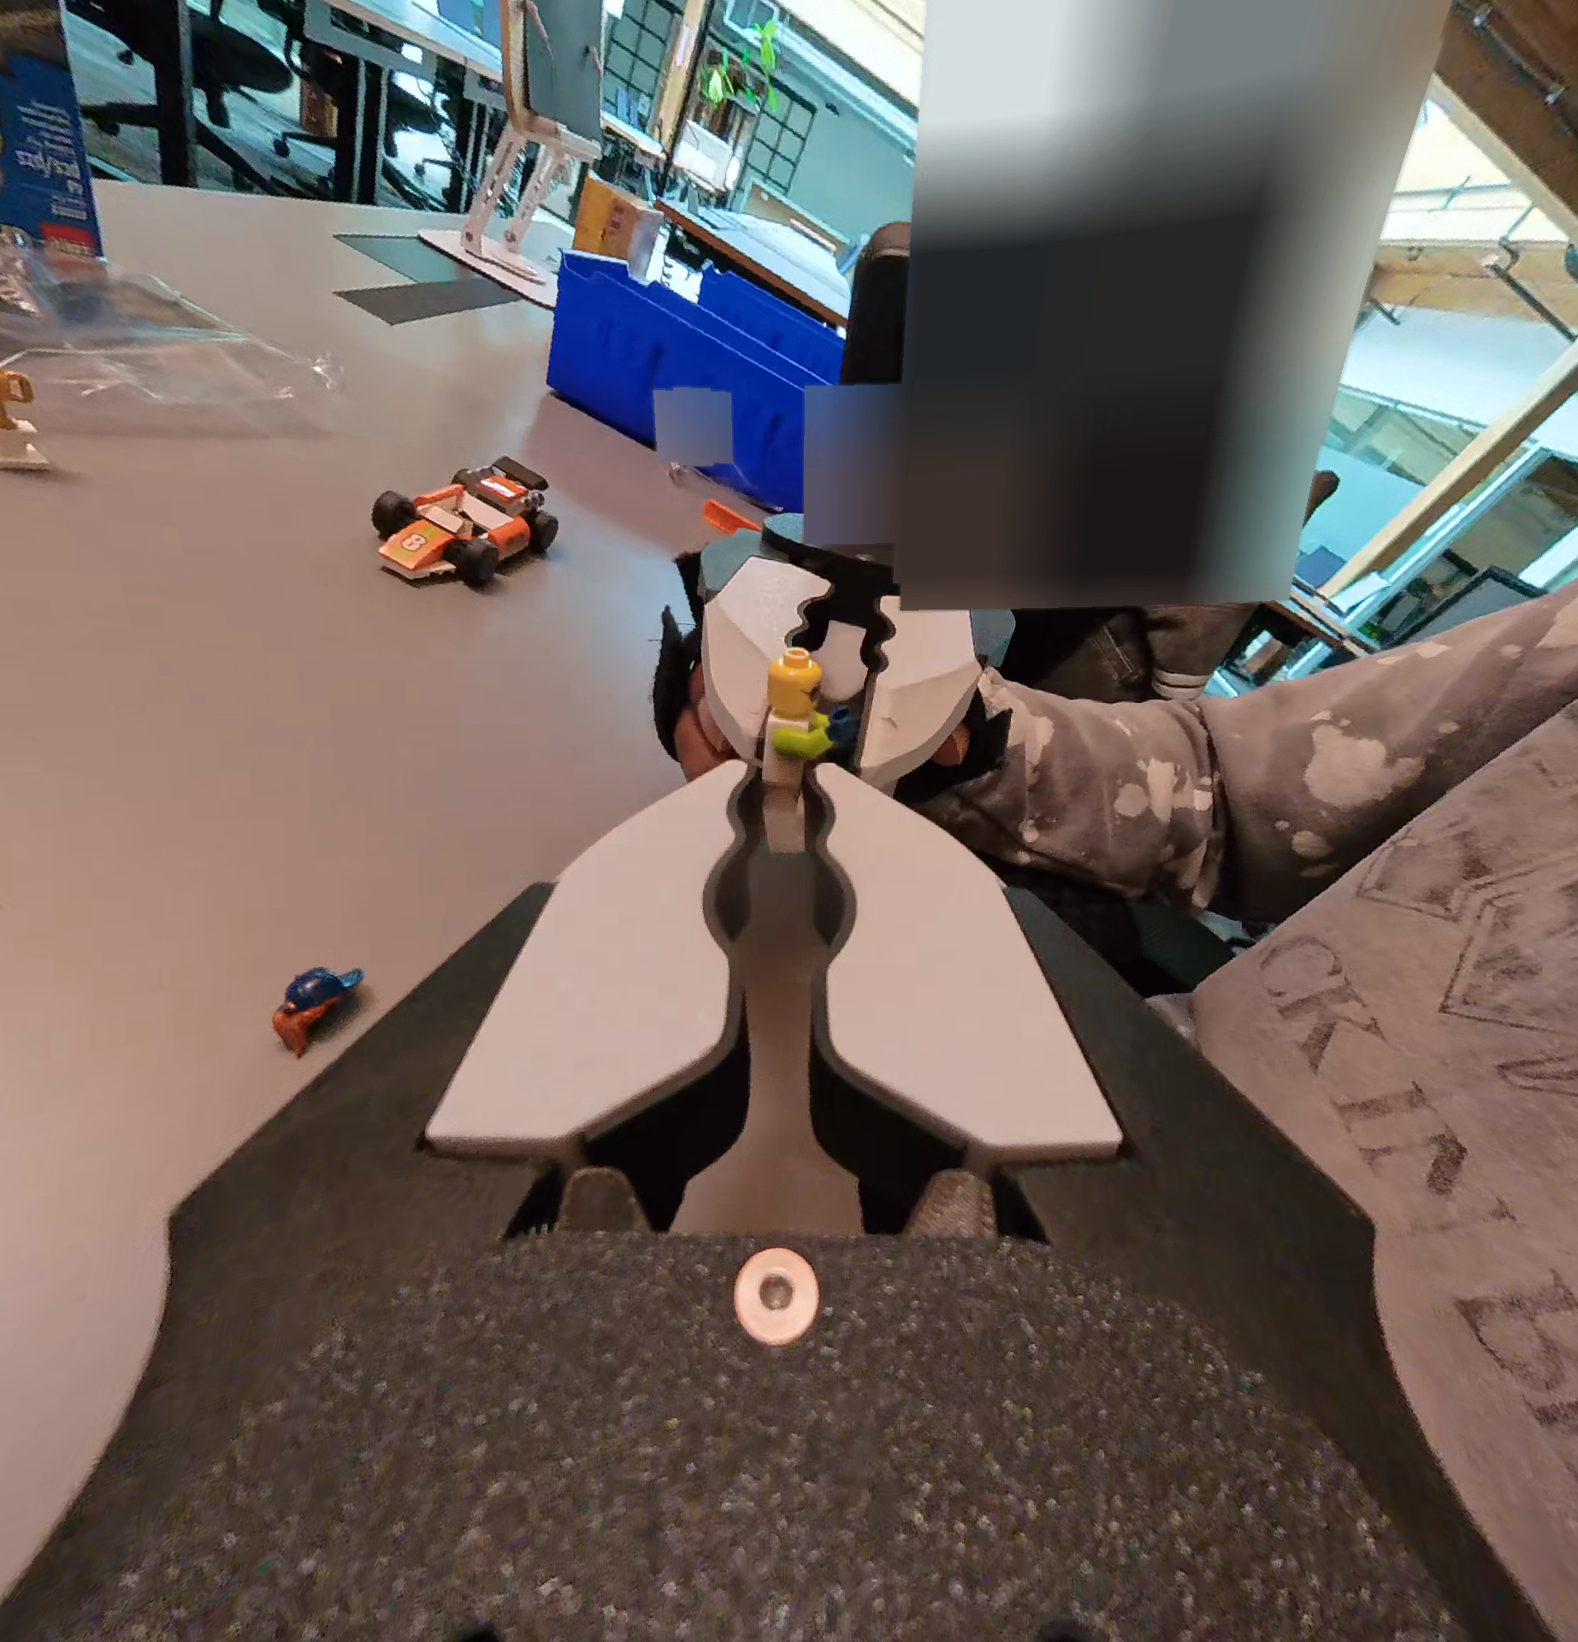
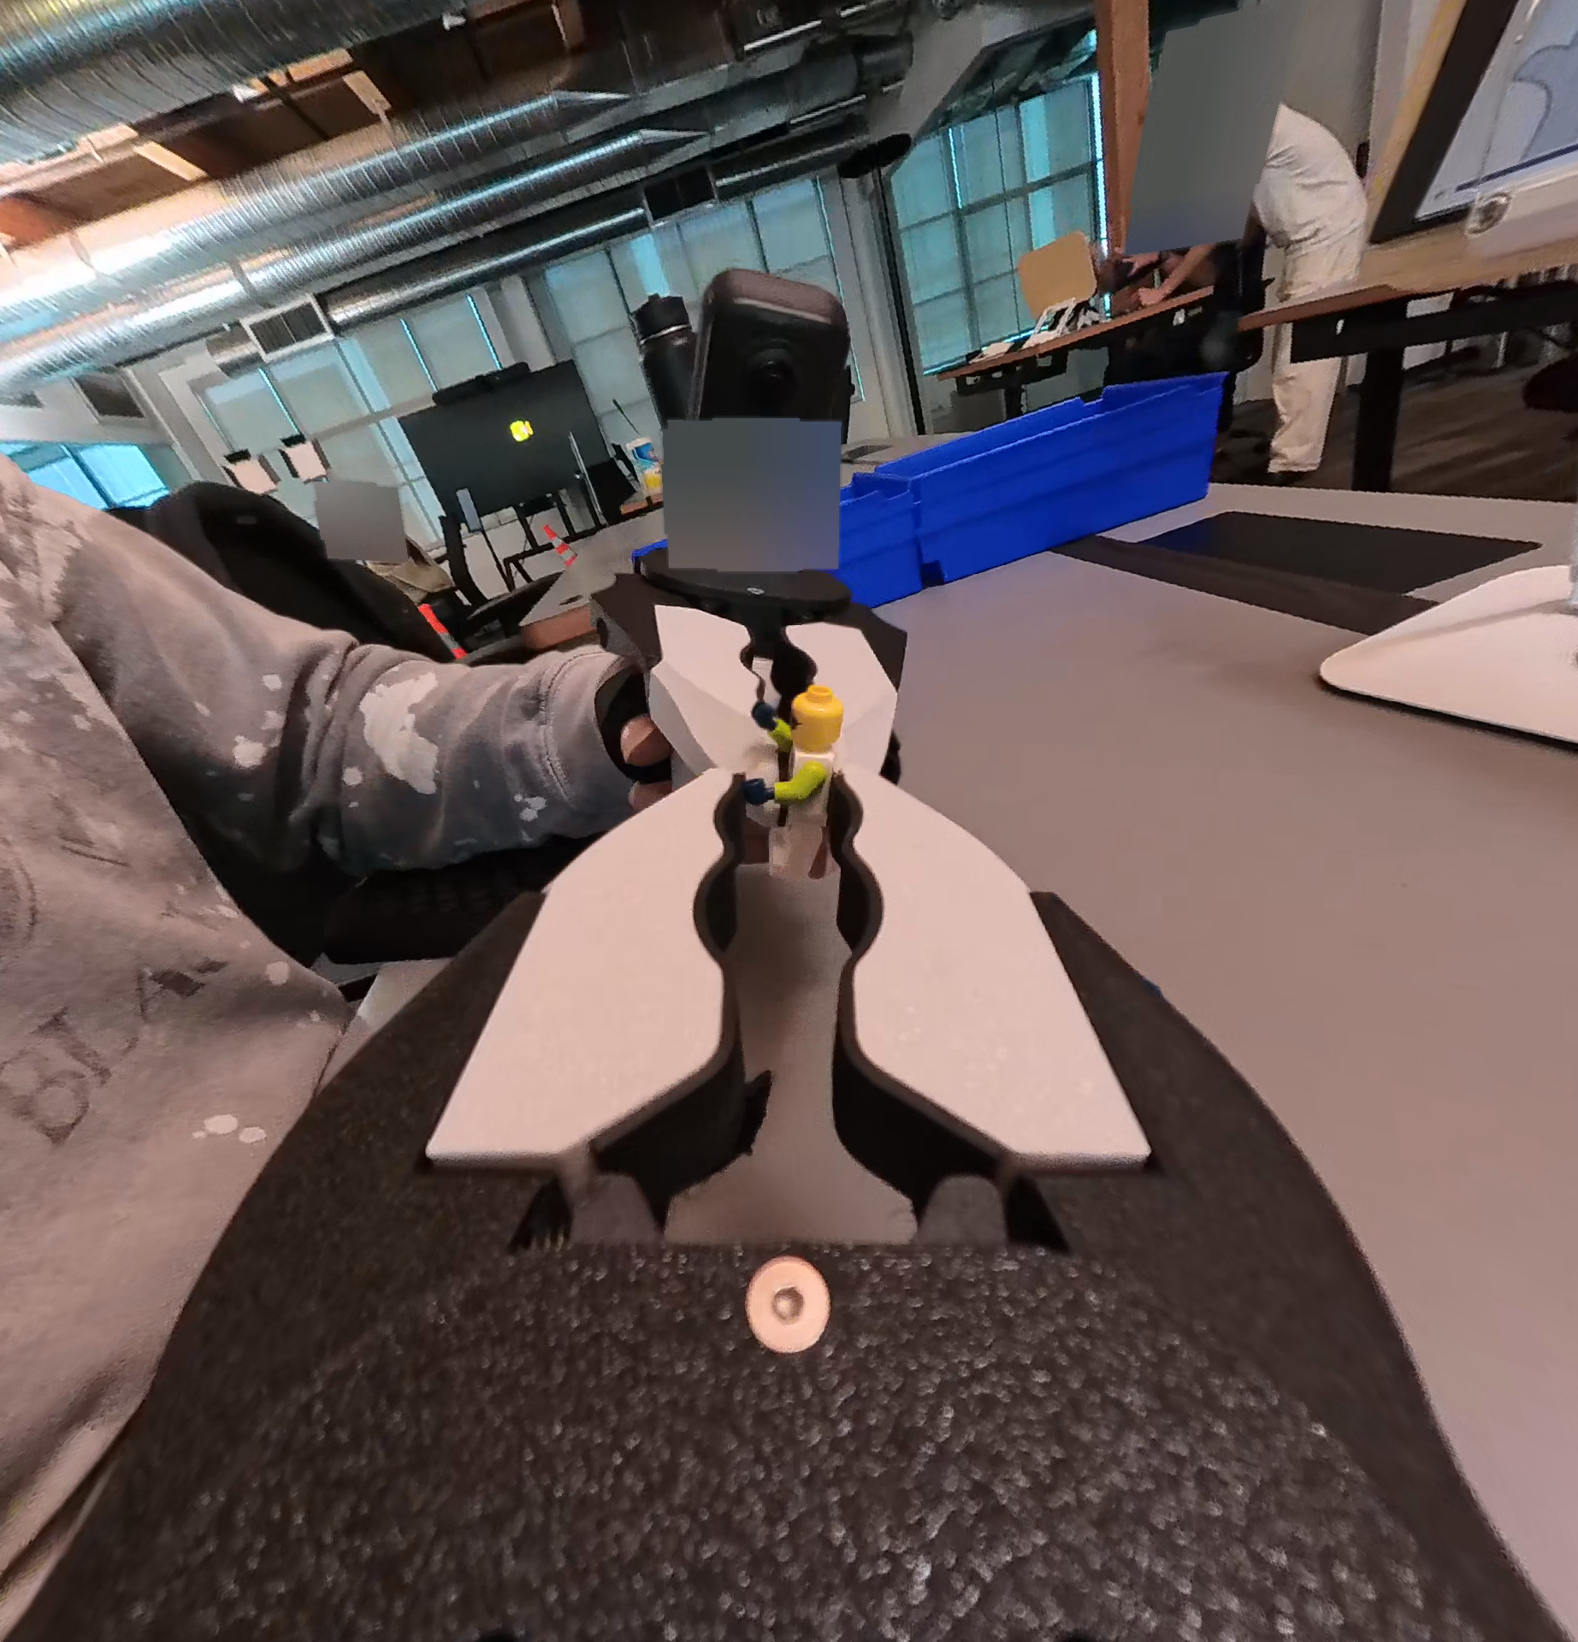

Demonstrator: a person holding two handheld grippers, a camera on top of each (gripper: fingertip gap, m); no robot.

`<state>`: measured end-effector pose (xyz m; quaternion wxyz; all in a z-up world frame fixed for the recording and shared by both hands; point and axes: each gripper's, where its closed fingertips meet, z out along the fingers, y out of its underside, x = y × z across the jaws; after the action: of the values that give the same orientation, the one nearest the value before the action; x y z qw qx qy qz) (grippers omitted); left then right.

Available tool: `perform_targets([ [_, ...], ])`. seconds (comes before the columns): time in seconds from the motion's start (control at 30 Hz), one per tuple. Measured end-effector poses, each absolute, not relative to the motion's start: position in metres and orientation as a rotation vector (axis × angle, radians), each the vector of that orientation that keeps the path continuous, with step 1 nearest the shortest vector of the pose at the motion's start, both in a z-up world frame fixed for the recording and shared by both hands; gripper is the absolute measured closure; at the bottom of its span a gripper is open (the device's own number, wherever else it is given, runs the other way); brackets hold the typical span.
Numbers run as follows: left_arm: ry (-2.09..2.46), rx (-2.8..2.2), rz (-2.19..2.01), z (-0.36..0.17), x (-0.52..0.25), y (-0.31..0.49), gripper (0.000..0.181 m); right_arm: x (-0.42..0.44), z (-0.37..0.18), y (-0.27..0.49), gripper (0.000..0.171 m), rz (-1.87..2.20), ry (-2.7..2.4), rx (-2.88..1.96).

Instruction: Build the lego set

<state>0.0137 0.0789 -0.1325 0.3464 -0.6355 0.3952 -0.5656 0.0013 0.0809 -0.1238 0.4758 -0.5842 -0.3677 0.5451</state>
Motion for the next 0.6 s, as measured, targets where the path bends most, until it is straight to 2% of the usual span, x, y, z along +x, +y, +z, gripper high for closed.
perform_targets([
  [0.23,0.983,-1.644,-1.42,-0.135,0.004,0.074,0.173,-0.004,-0.126,0.075,0.151,1.305,-0.948,-1.43],
  [0.3,0.981,-1.656,-1.316,-0.138,-0.007,0.082,0.173,0.002,-0.123,0.078,0.145,1.313,-0.941,-1.451],
  [0.37,0.977,-1.691,-1.174,-0.145,-0.026,0.095,0.173,0.012,-0.127,0.092,0.146,1.257,-0.913,-1.512],
  [0.6,1.012,-1.869,-1.035,-0.188,-0.053,0.111,0.173,0.011,-0.187,0.134,0.155,0.83,-1.333,-1.797],
])
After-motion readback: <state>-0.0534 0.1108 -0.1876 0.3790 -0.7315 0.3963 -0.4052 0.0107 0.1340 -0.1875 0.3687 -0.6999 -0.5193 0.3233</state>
